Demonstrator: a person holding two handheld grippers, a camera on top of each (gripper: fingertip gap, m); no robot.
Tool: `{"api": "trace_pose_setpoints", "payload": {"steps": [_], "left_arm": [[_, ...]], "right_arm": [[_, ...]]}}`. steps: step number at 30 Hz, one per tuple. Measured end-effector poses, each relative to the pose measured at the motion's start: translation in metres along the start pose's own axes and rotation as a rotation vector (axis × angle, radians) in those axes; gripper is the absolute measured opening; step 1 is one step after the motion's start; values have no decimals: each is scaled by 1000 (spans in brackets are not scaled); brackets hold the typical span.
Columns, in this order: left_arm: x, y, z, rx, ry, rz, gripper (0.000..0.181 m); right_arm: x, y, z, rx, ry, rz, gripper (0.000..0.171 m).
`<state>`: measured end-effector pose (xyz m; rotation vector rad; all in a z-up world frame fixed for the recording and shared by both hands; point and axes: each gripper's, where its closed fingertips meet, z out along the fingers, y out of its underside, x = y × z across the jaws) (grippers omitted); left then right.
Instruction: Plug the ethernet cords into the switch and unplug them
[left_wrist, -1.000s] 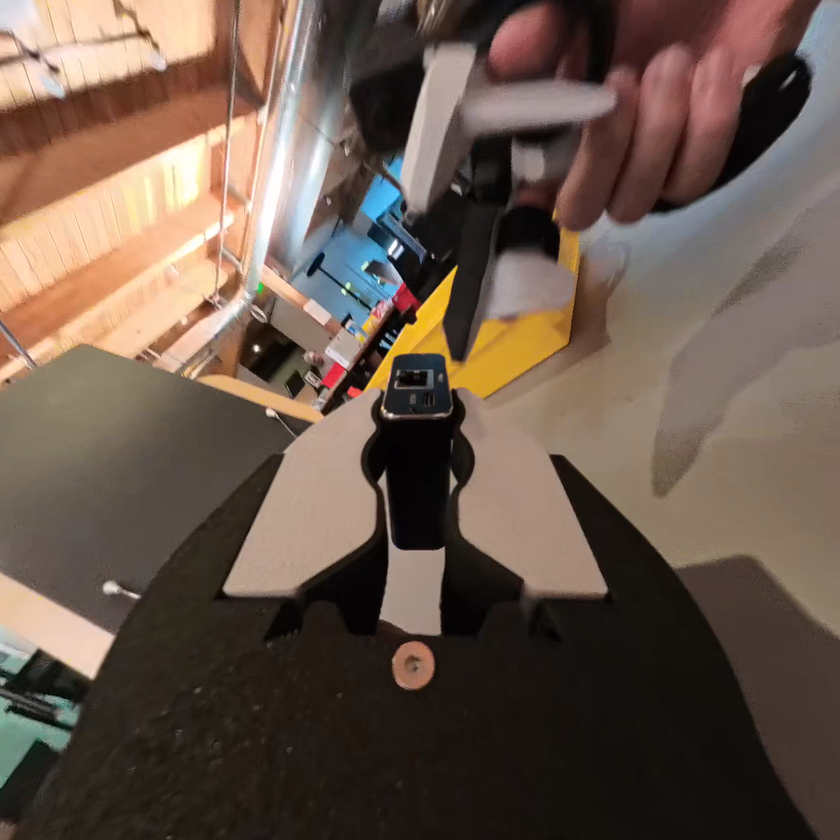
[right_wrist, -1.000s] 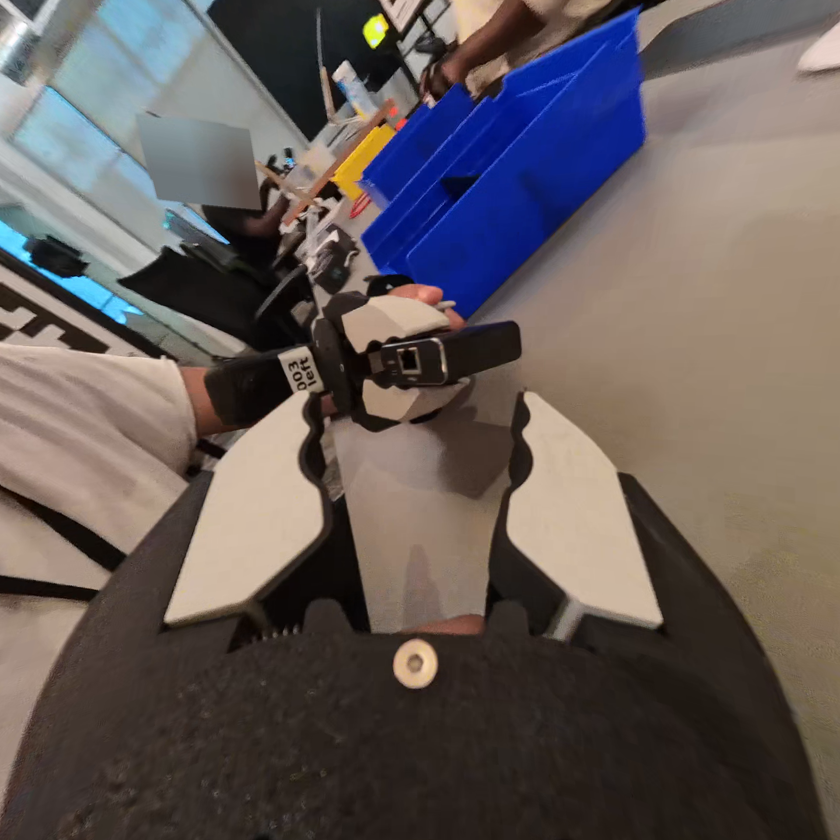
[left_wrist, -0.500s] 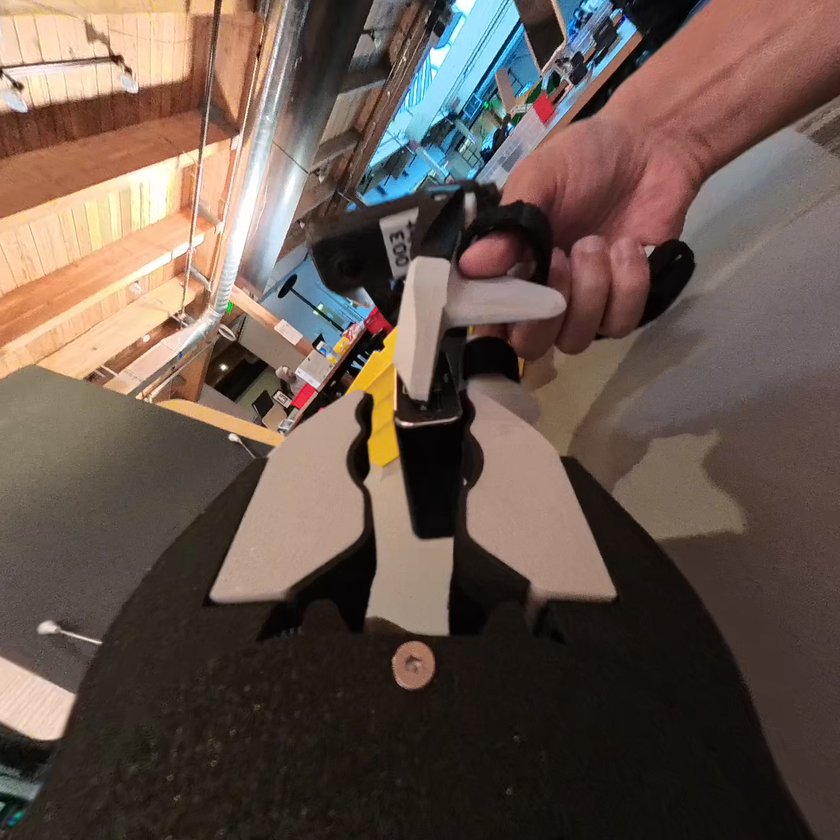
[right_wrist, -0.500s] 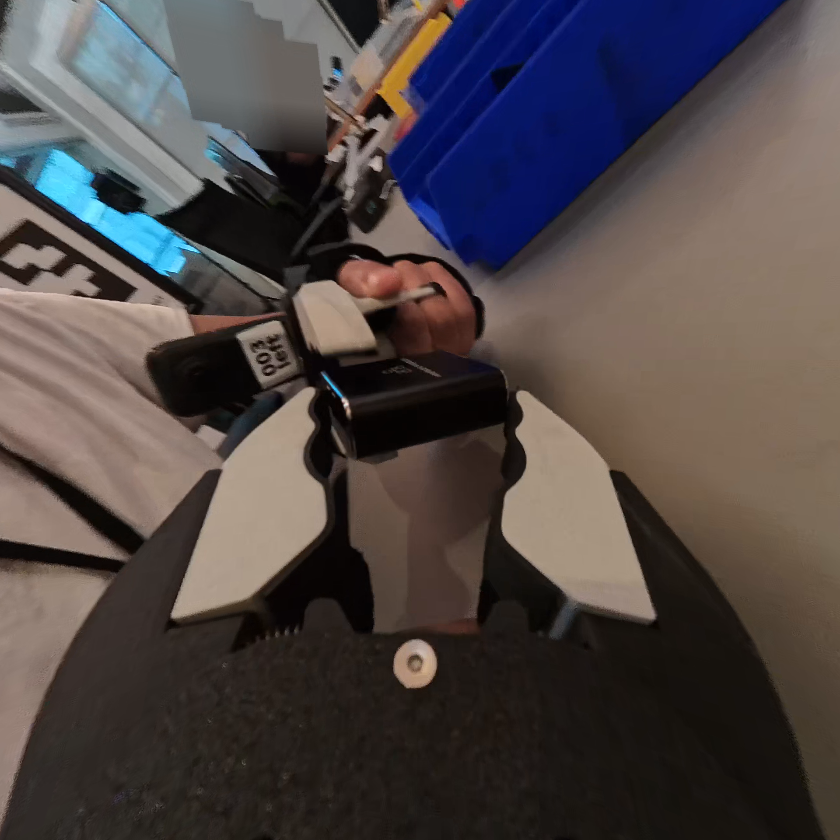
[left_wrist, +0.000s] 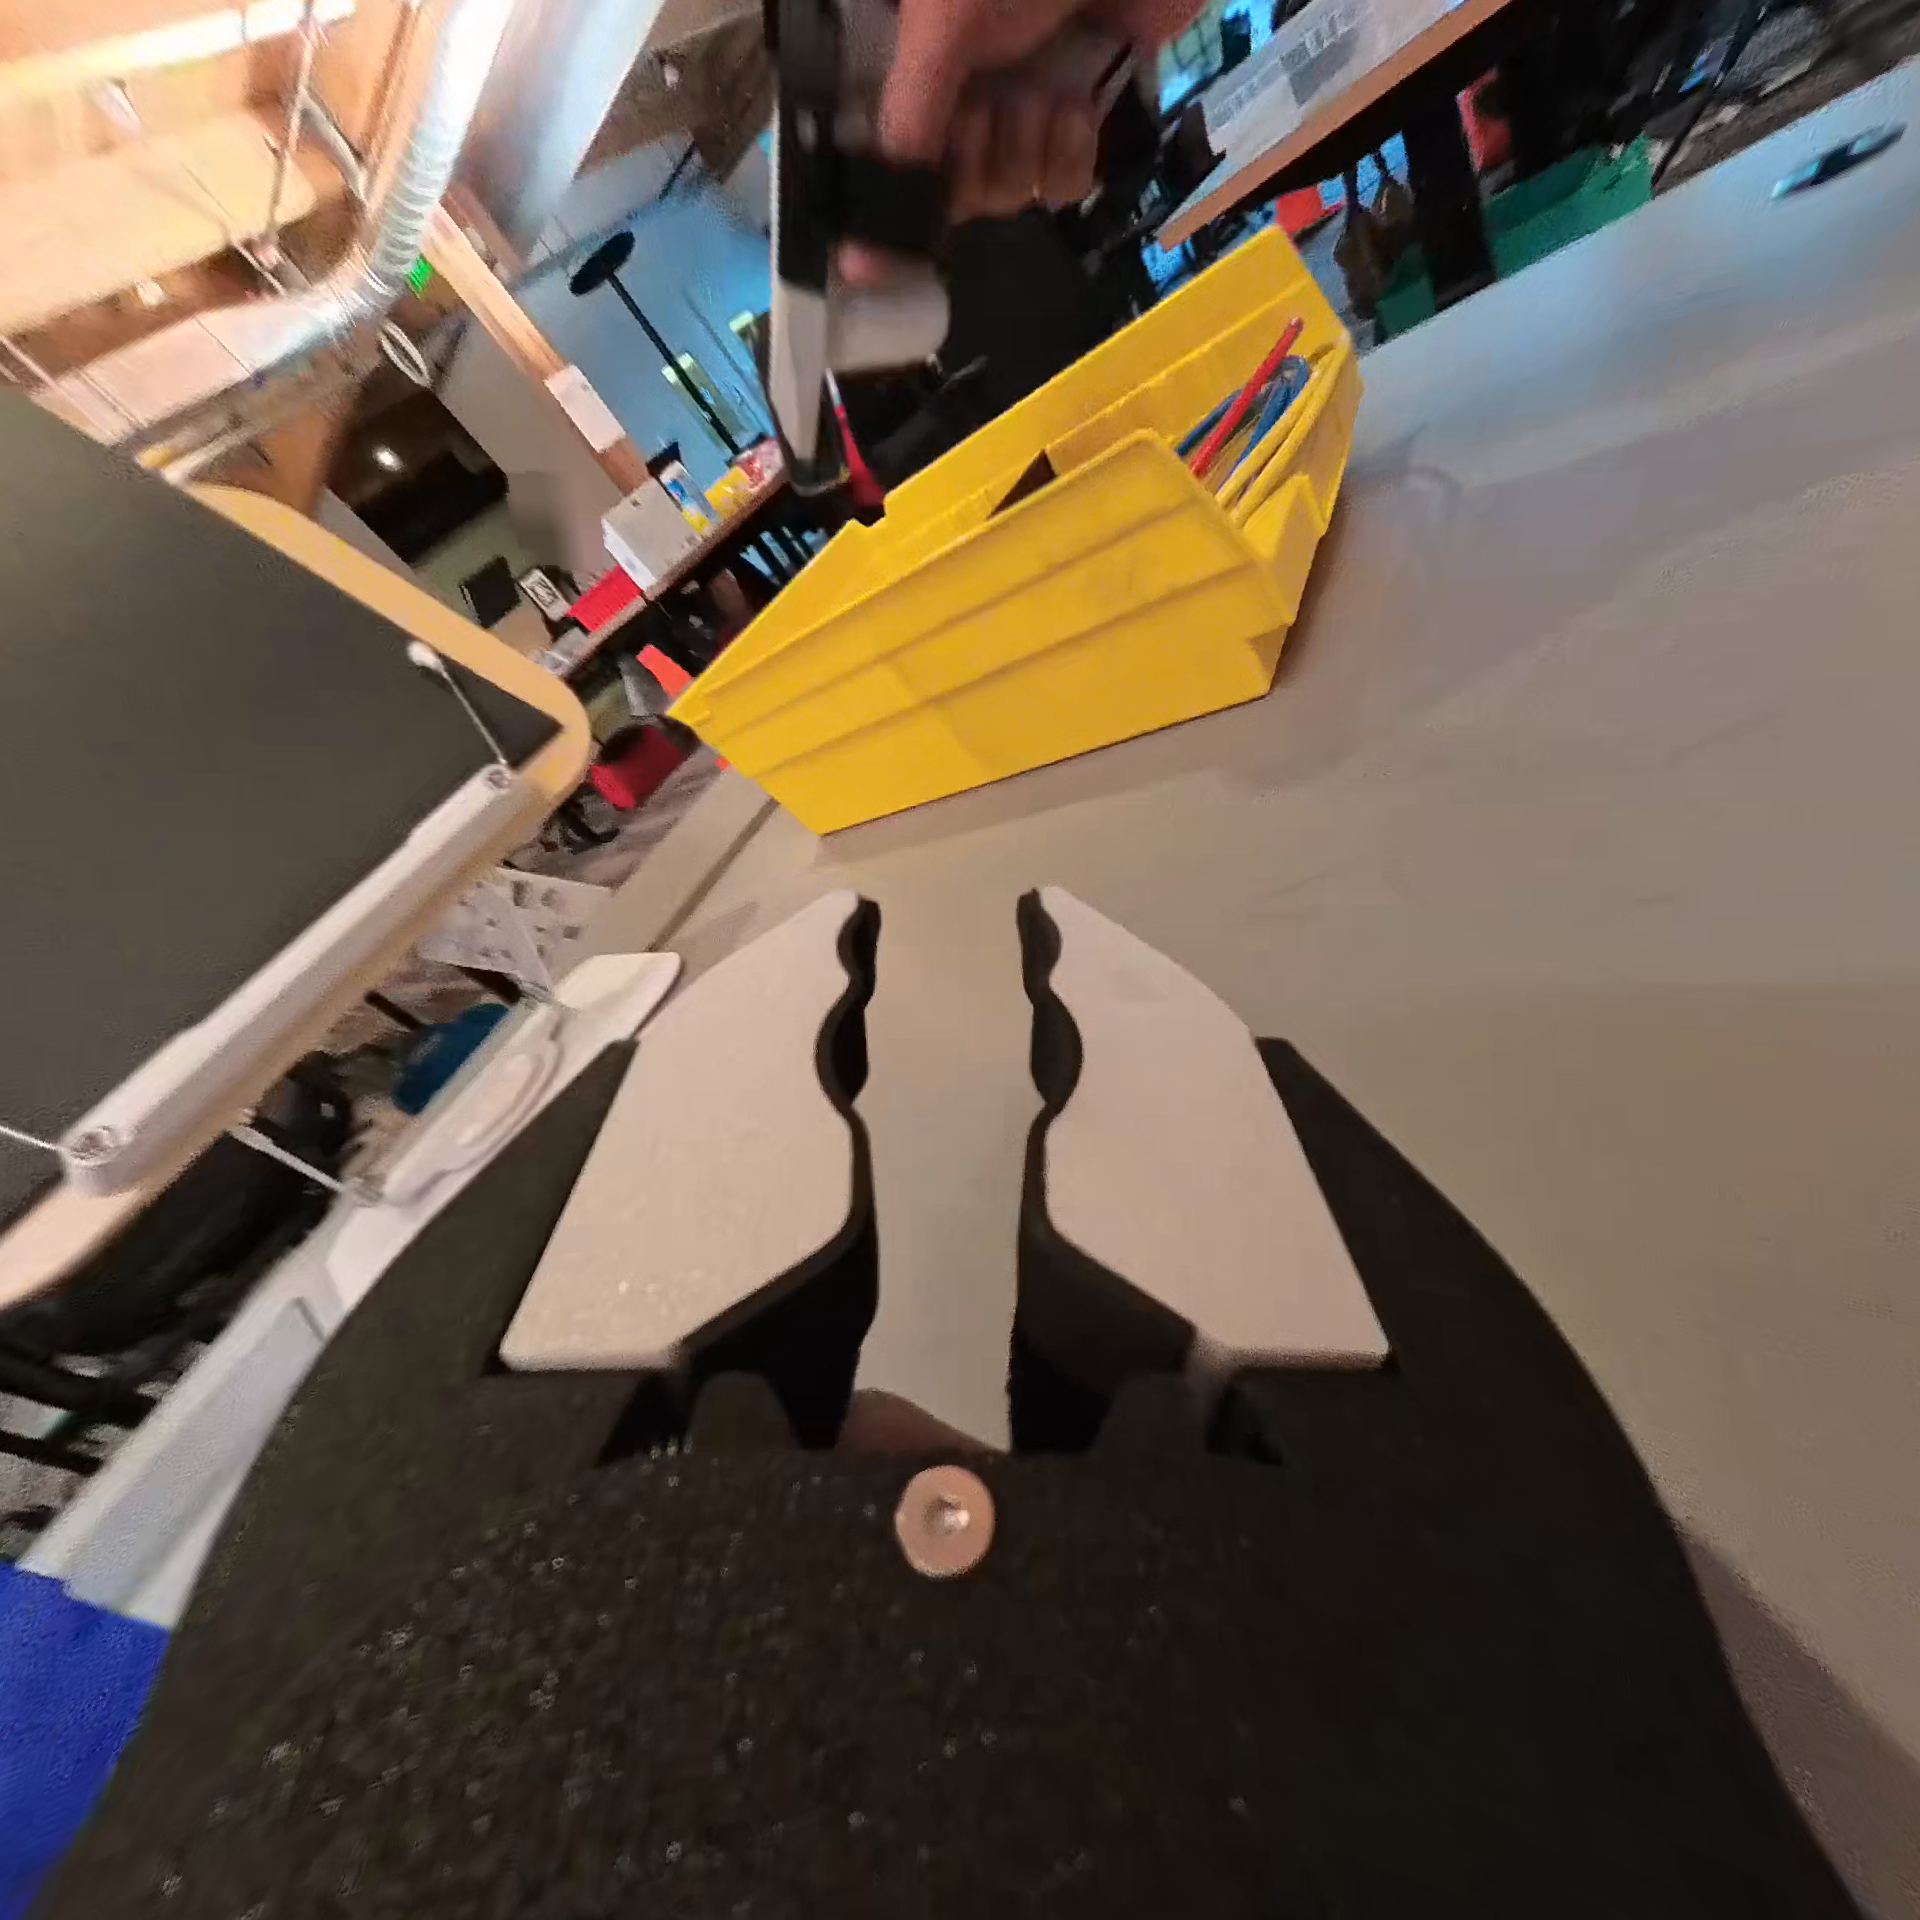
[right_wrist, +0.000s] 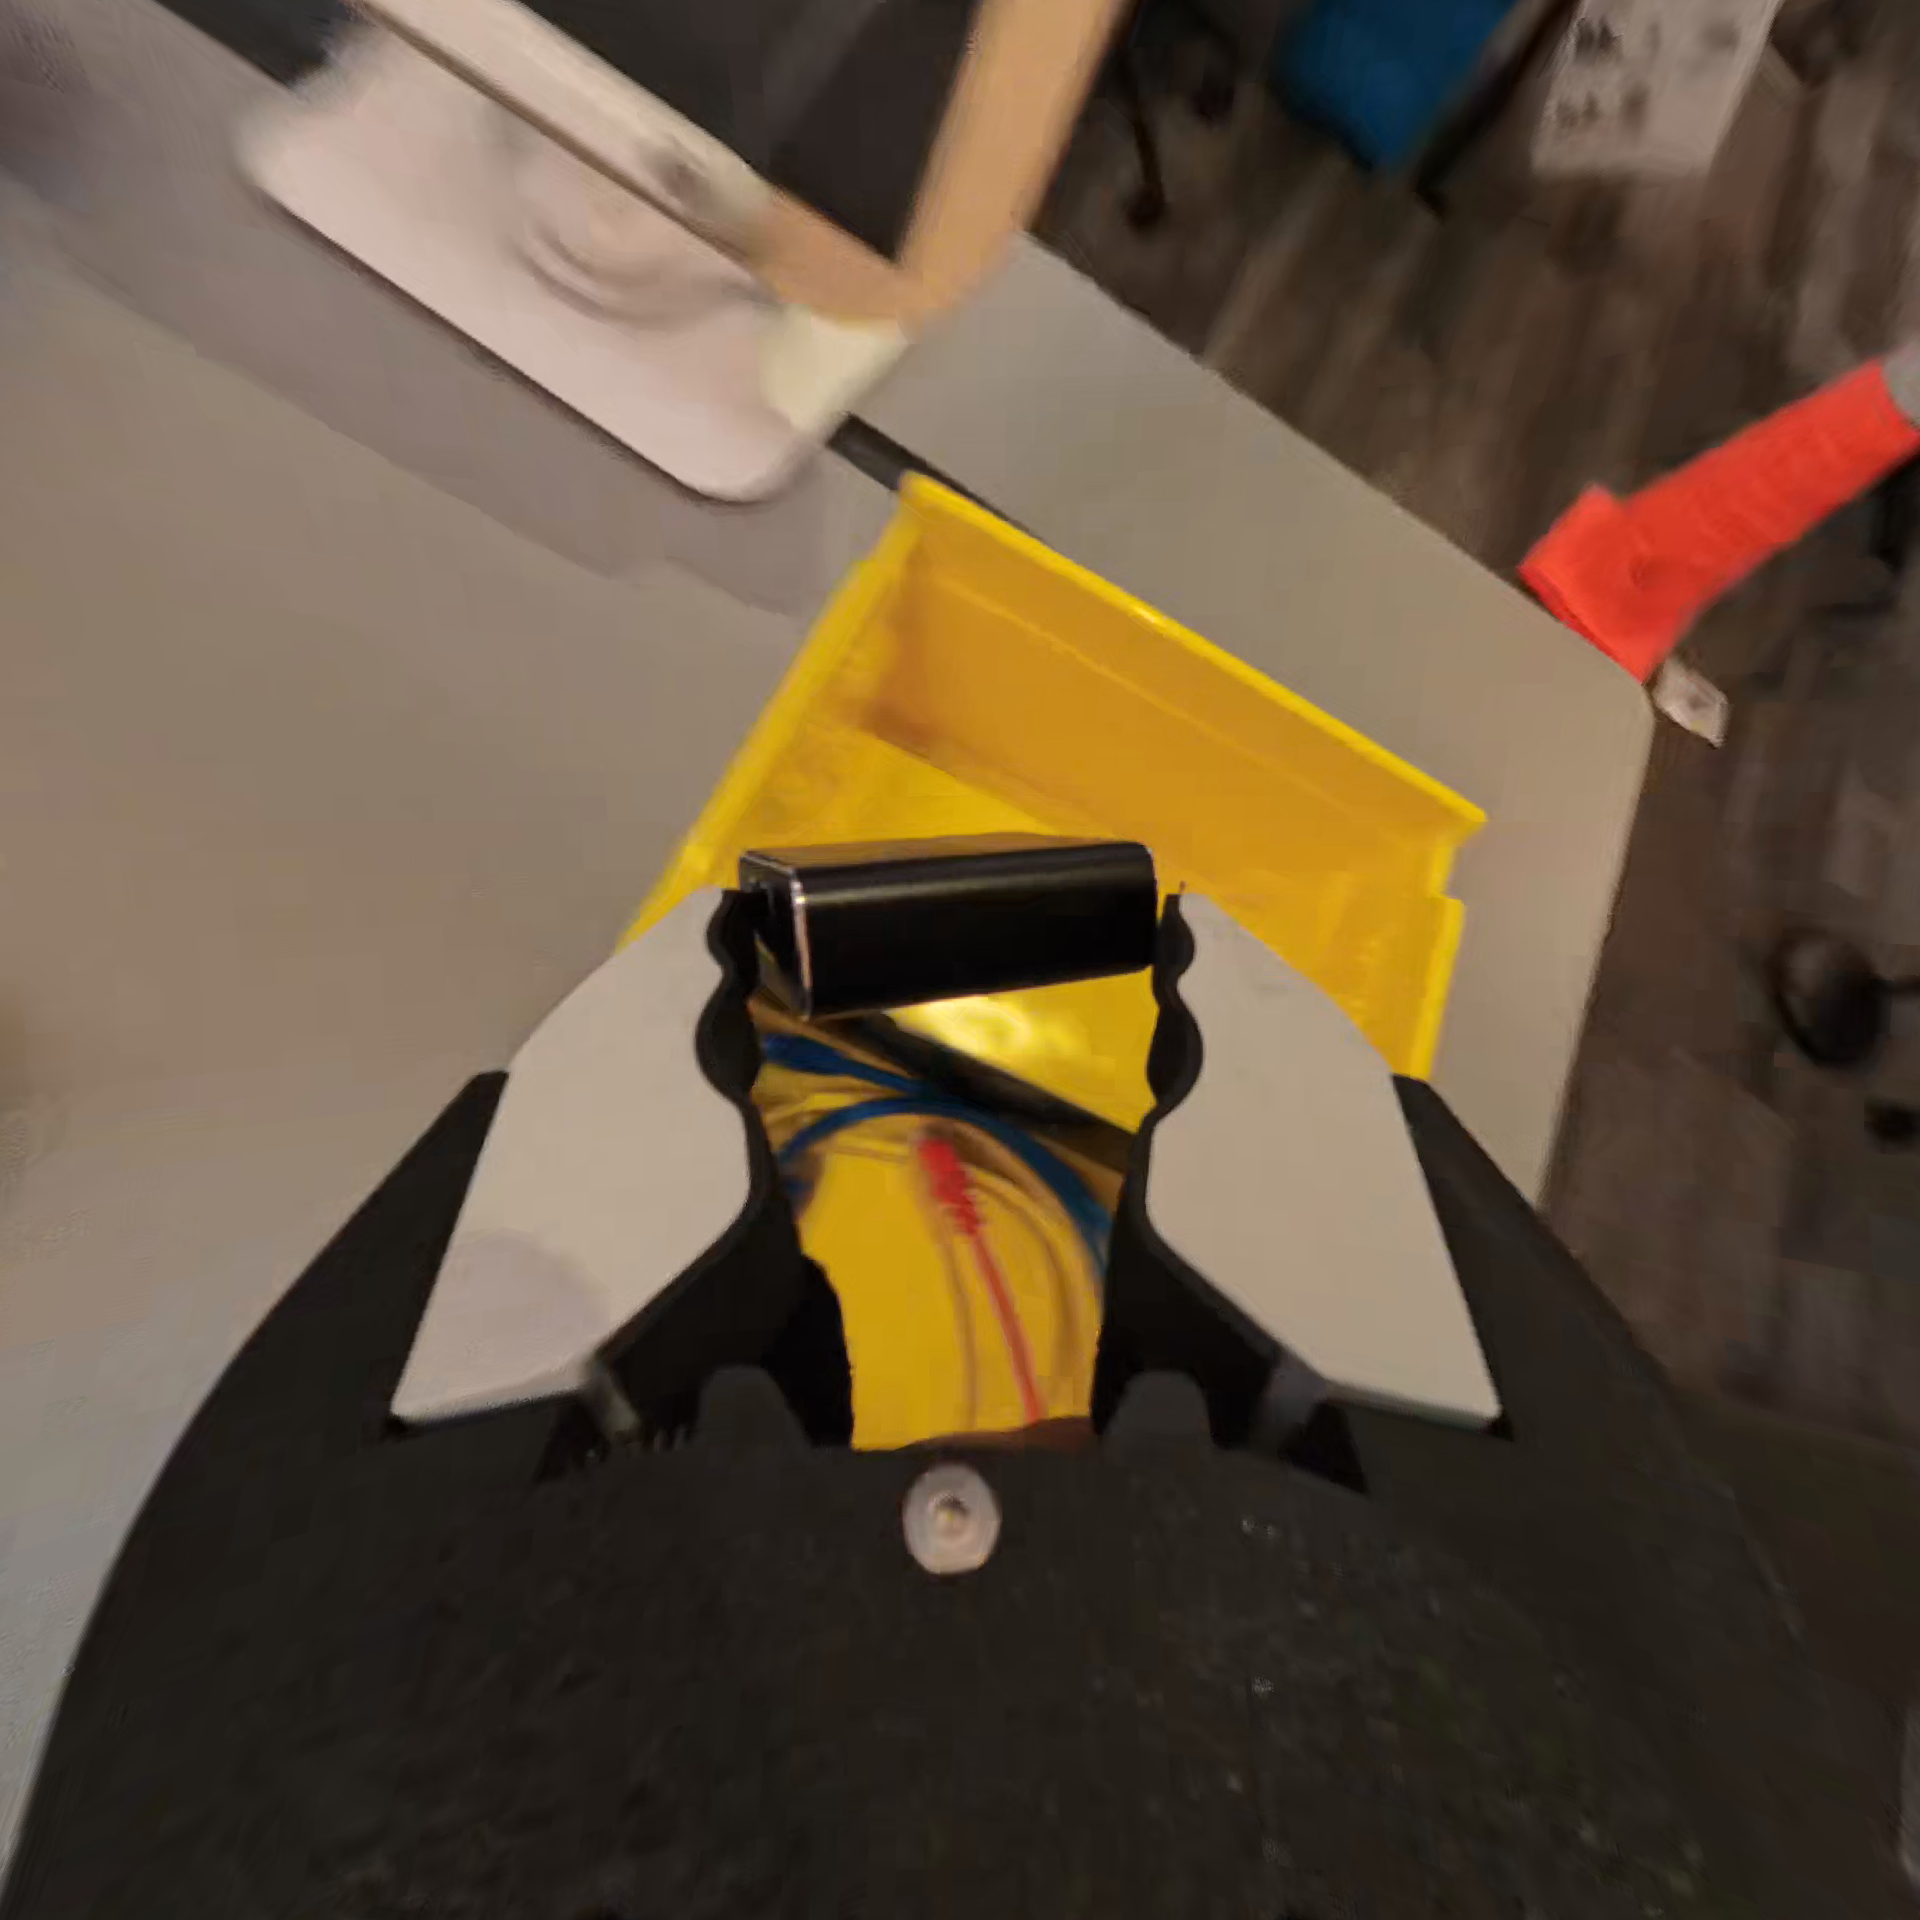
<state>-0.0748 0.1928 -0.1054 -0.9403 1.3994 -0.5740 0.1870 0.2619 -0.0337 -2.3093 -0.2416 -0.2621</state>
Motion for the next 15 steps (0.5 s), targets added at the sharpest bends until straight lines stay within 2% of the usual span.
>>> {"api": "trace_pose_setpoints", "payload": {"steps": [3, 7, 10, 15], "left_arm": [[-5, 2, 0, -4, 11, -82, 26], [-15, 4, 0, -7, 8, -163, 26], [-20, 7, 0, -11, 5, -202, 26], [-20, 6, 0, -5, 4, -204, 25]], "right_arm": [[36, 22, 62, -206, 20, 4, 73], [50, 55, 124, -455, -41, 54, 74], [59, 65, 142, -528, -33, 96, 74], [52, 68, 146, -551, -46, 94, 74]]}}
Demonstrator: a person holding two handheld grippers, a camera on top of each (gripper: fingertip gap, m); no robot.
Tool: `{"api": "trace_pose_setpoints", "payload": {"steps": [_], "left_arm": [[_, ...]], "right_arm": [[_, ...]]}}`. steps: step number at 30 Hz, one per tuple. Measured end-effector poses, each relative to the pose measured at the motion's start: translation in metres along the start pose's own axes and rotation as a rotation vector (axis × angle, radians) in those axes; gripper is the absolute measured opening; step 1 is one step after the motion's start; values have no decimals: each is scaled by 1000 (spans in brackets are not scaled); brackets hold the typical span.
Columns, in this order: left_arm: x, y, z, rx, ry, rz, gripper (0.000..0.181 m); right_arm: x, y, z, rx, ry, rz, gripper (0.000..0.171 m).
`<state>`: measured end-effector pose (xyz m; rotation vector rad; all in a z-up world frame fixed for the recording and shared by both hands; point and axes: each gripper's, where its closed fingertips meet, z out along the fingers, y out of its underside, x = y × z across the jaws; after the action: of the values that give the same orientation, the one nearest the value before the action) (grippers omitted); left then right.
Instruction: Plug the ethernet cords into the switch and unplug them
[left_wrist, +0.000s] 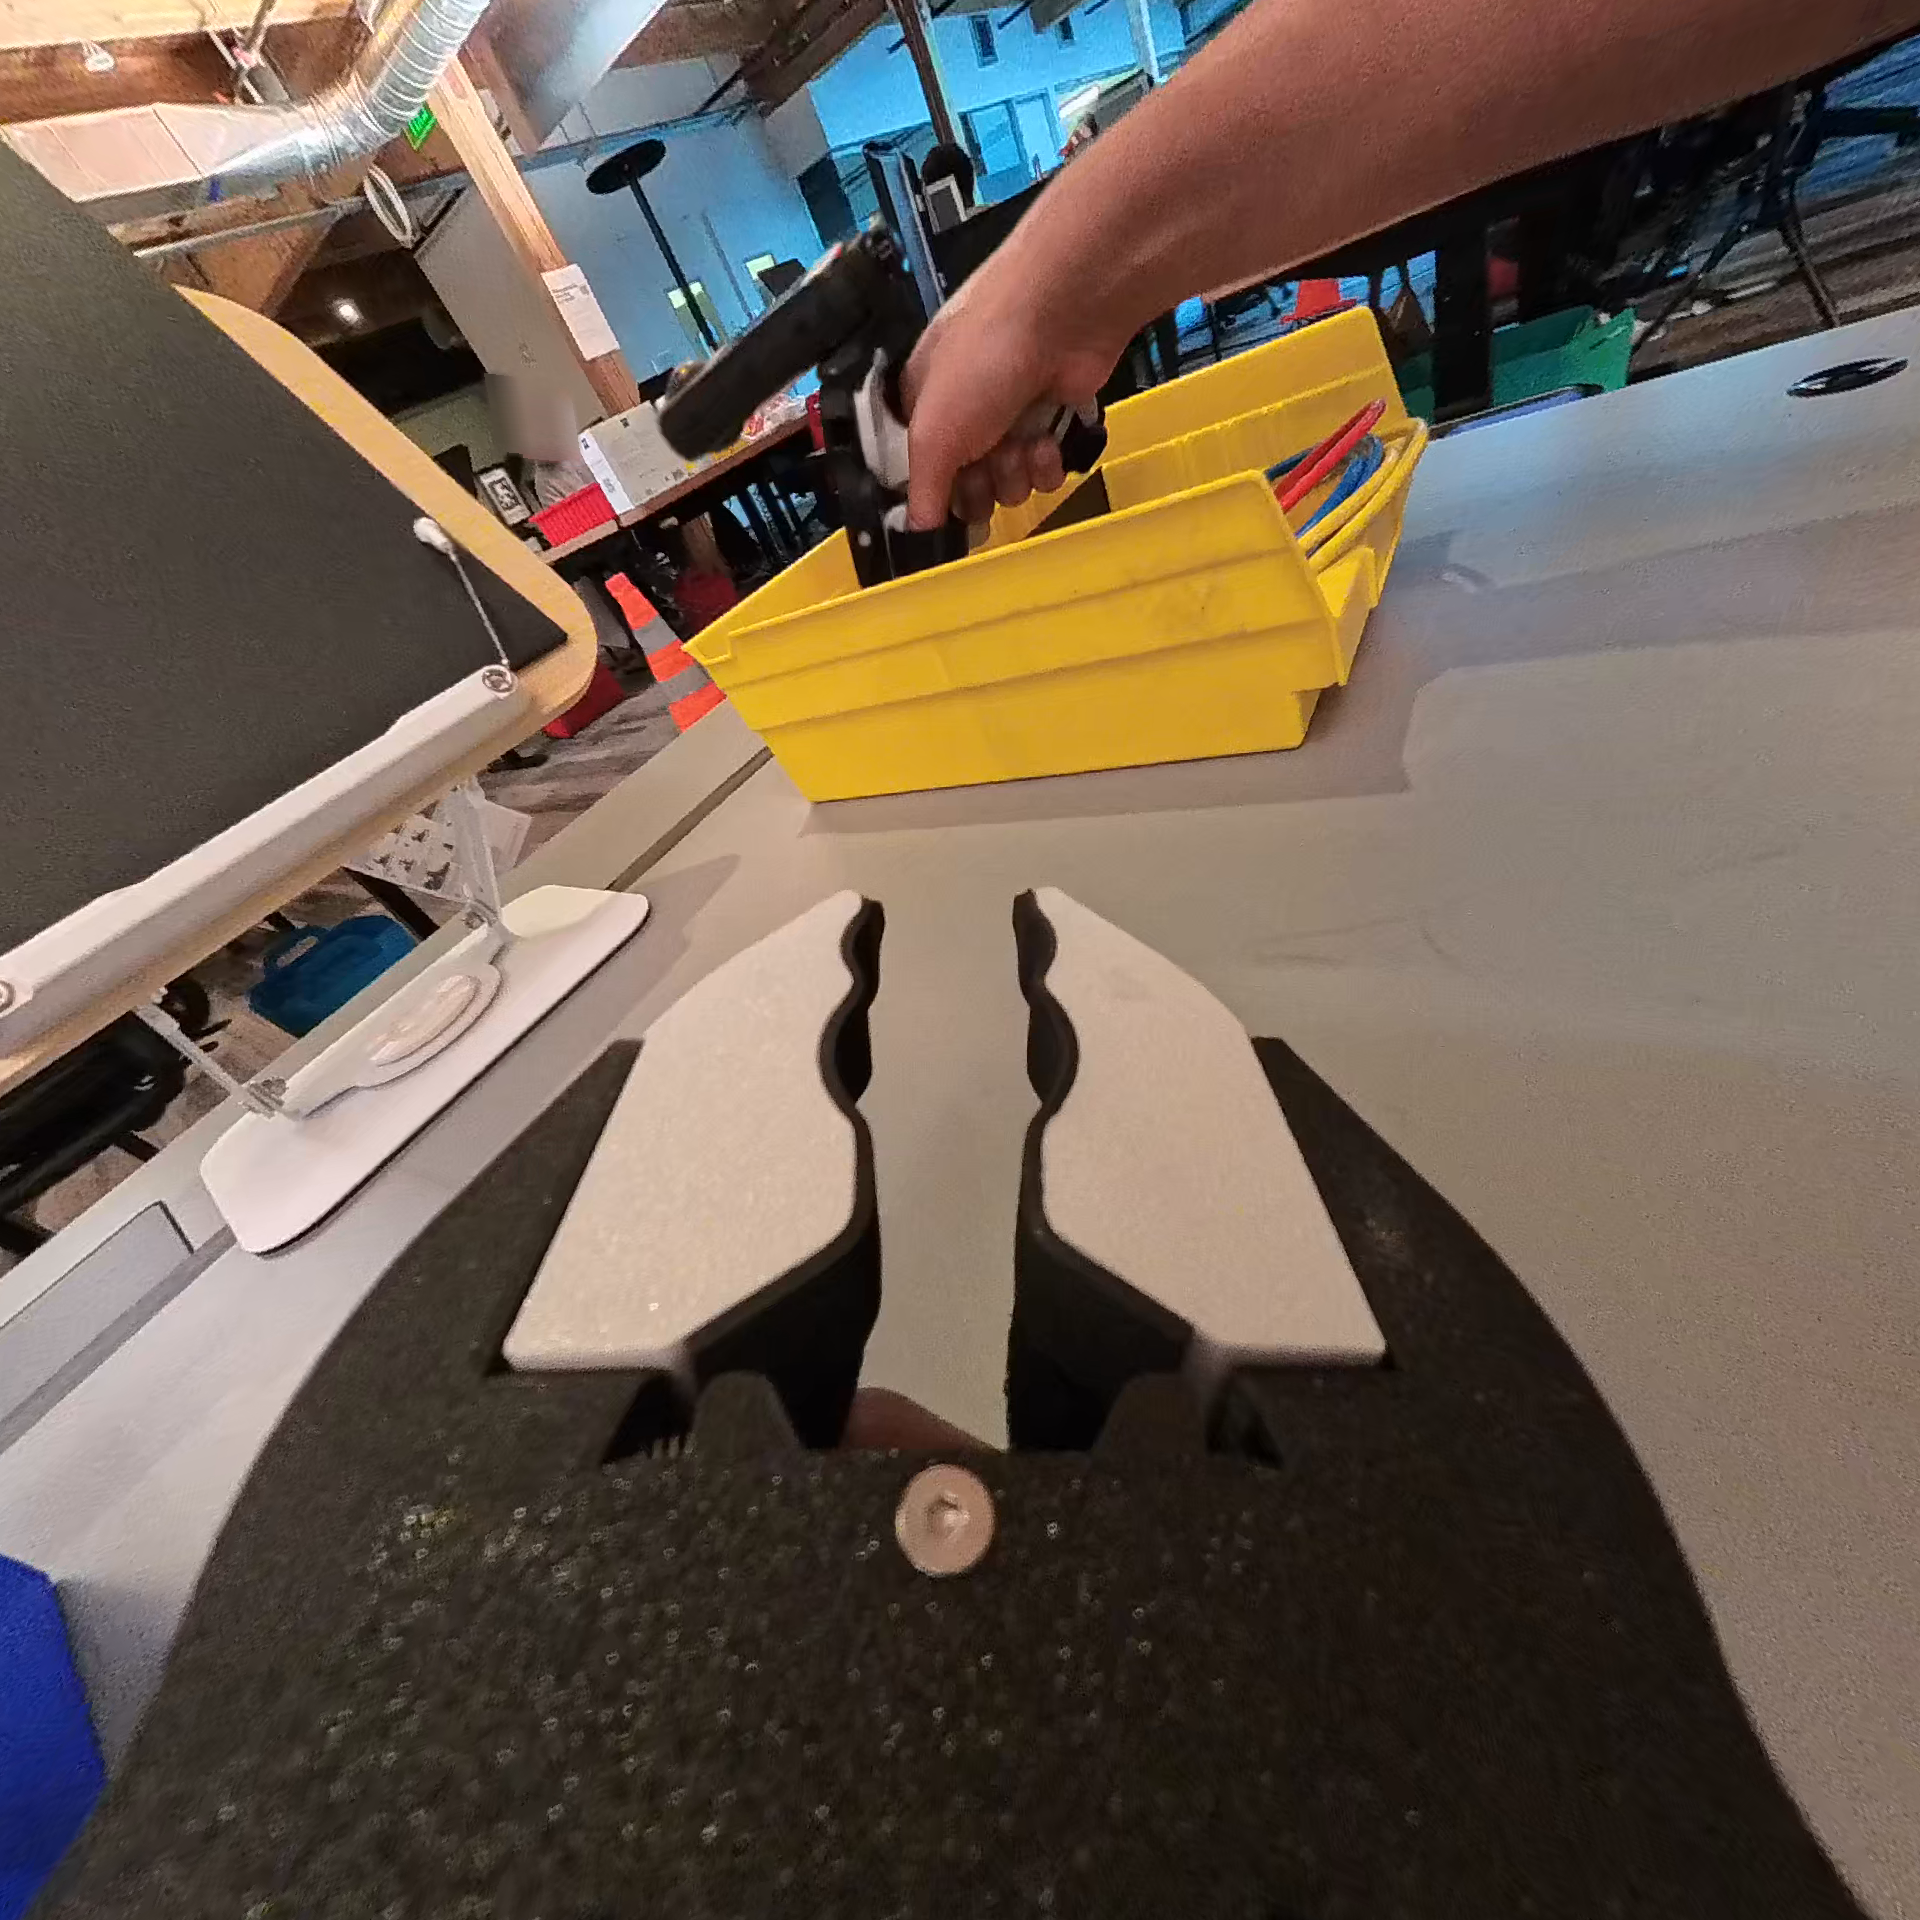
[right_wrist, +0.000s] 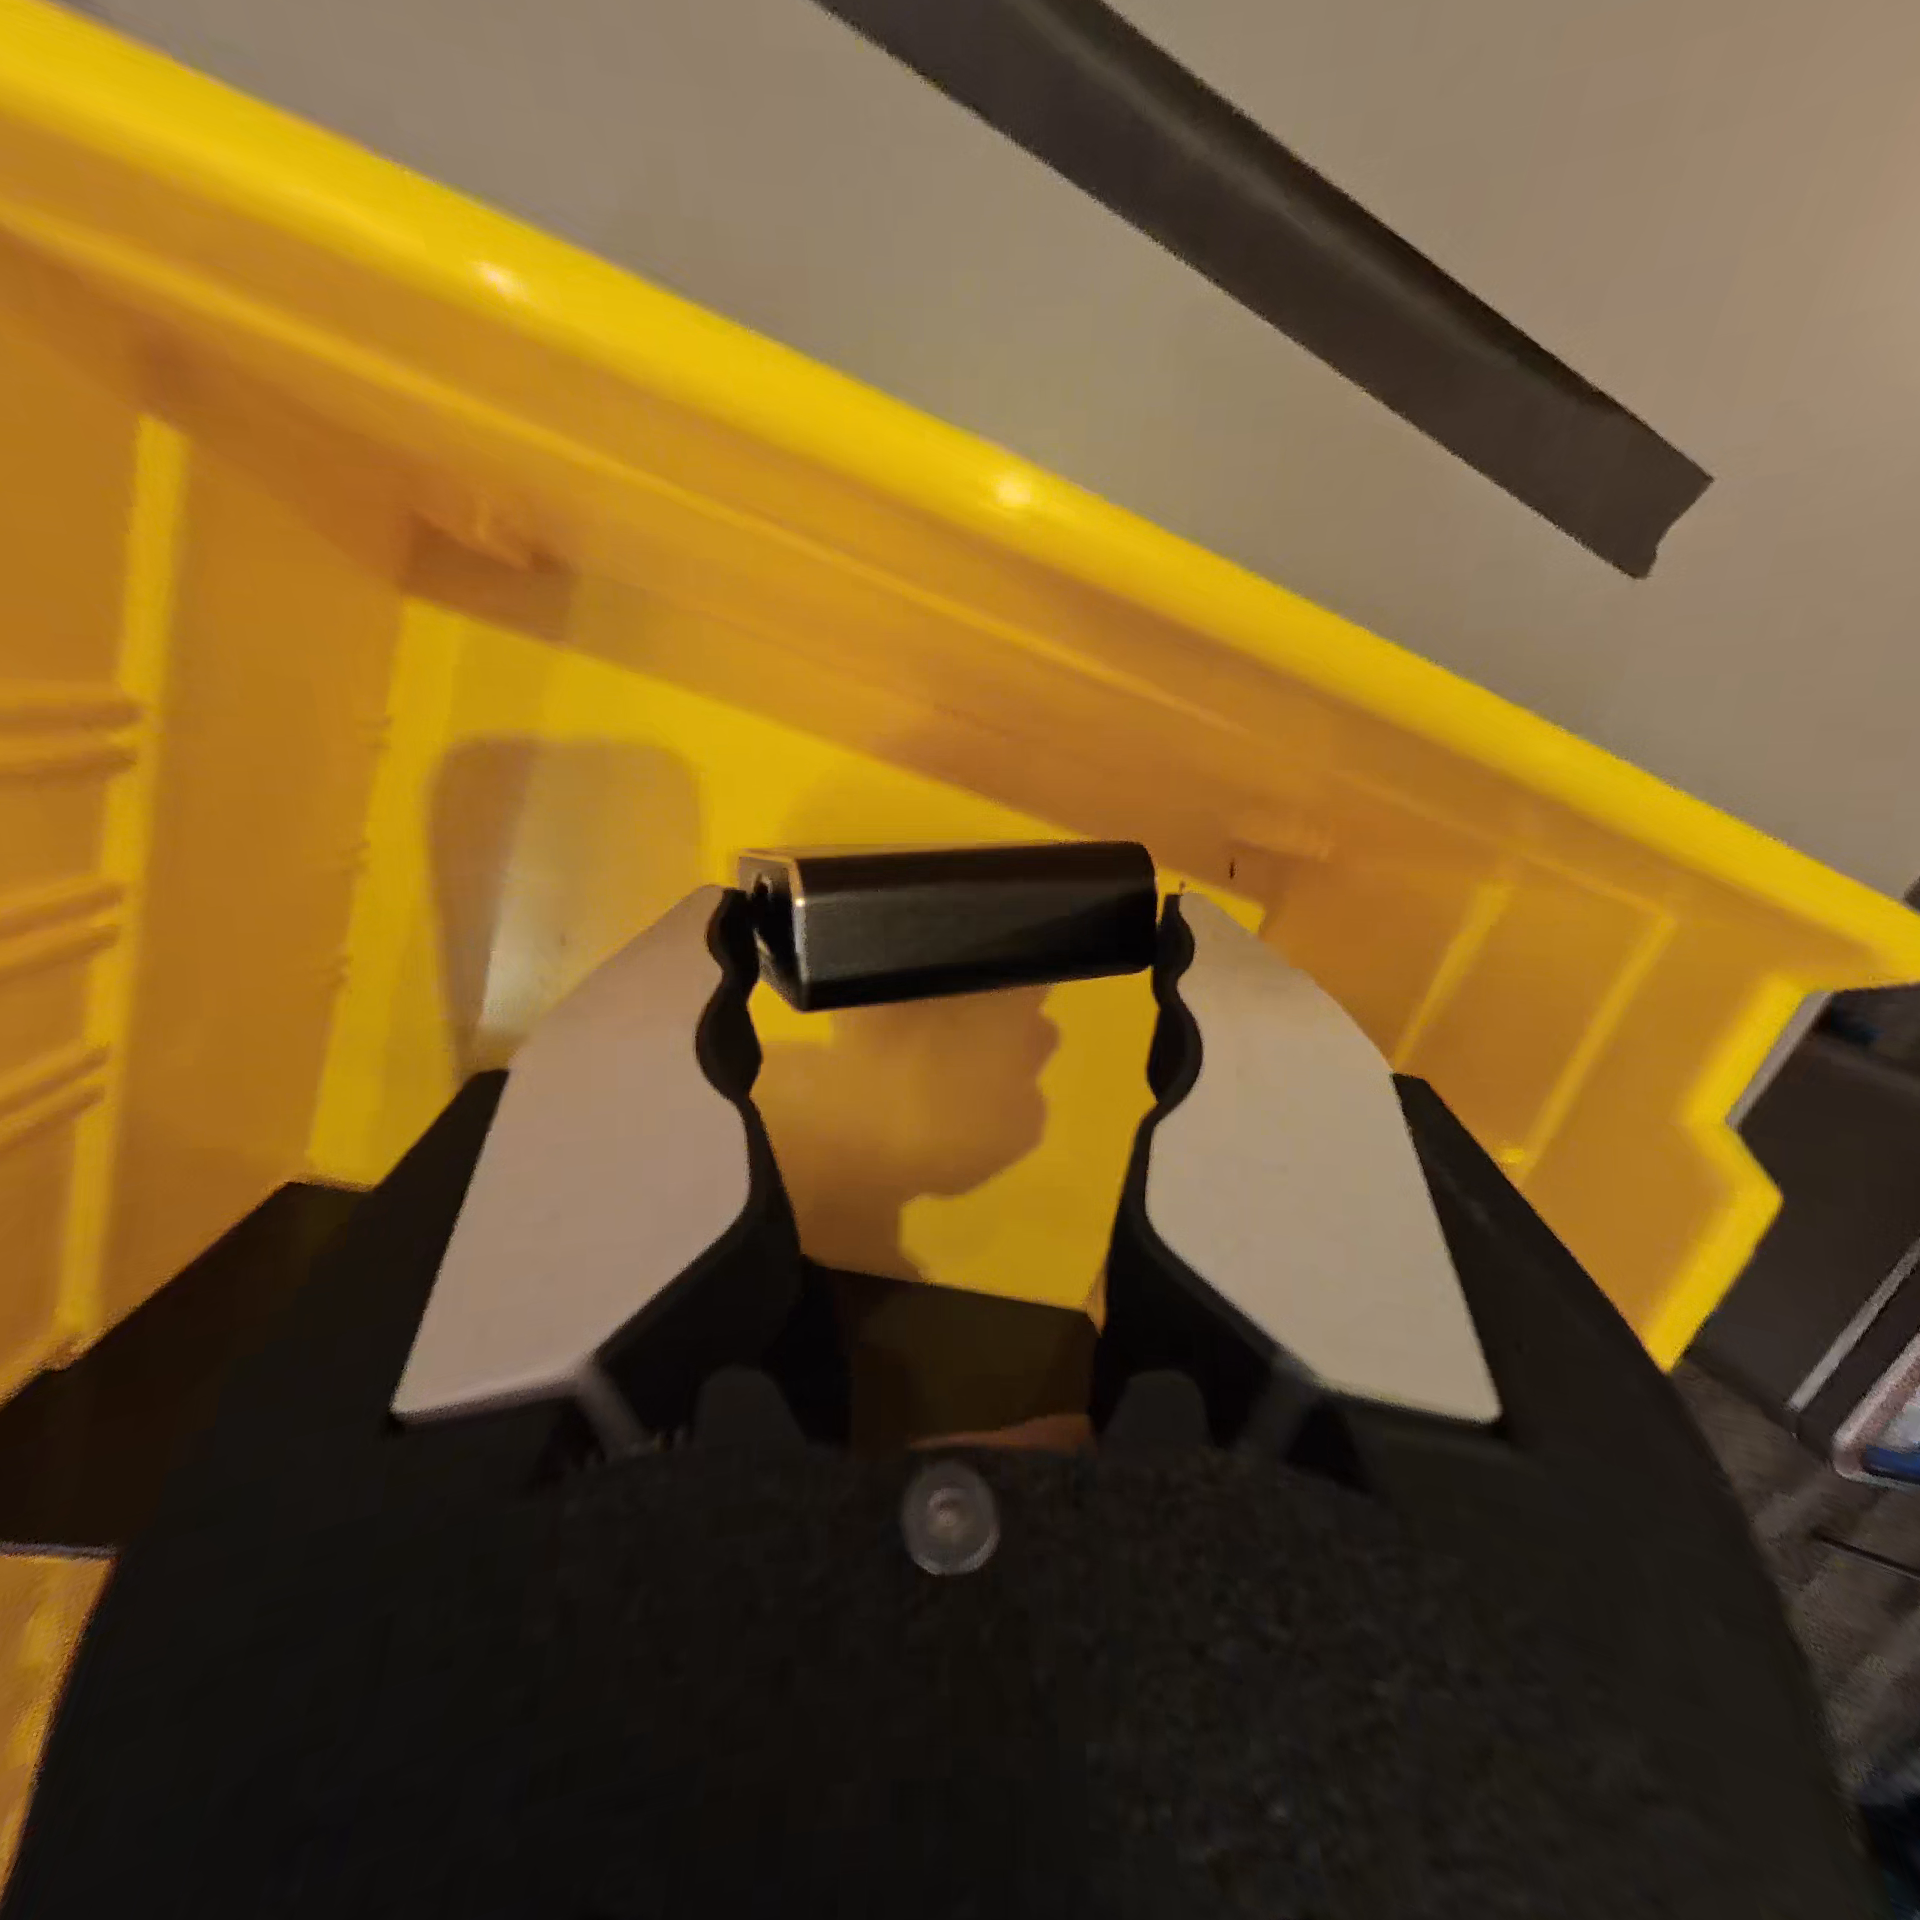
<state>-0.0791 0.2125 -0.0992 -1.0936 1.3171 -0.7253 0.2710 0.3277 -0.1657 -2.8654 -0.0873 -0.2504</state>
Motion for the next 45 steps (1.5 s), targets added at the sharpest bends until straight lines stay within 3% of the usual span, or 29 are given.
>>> {"api": "trace_pose_setpoints", "payload": {"steps": [5, 9, 15, 18, 20, 22, 26, 30, 33, 35, 38, 41, 45], "left_arm": [[4, 1, 1, -6, 4, 32, 25], [2, 2, 1, -14, 8, 5, 25], [0, 5, 1, -81, 16, -142, 29], [3, -2, -5, -118, 6, -212, 29], [8, -14, -13, -138, 21, -230, 29], [9, -26, -27, -185, 4, -208, 30], [-2, -35, -76, -299, -130, -268, 34], [-28, 4, -156, -452, -428, -334, 43], [-35, 41, -219, -424, -643, -394, 41], [-41, 52, -244, -444, -696, -408, 41], [-55, 32, -264, -316, -744, -421, 39], [-53, 58, -271, -419, -741, -464, 42], [-52, 62, -276, -419, -742, -493, 41]], "right_arm": [[-11, 18, 3, -87, 54, -65, 78], [-14, 16, -11, -26, 45, -45, 79], [-31, 18, -142, 498, 81, -15, 62], [-60, 53, -200, 816, 65, -5, 59], [-71, 87, -214, 939, 115, 33, 59], [-79, 121, -212, 1013, 137, 103, 59], [-110, 174, -179, 1043, -115, 384, 60], [-103, 210, -148, 1003, 0, 478, 53], [-100, 210, -137, 988, 23, 447, 54], [-102, 206, -131, 964, 1, 434, 54], [-100, 200, -126, 954, 30, 428, 54], [-98, 199, -118, 912, 96, 389, 55], [-107, 195, -120, 917, 63, 393, 55]]}}
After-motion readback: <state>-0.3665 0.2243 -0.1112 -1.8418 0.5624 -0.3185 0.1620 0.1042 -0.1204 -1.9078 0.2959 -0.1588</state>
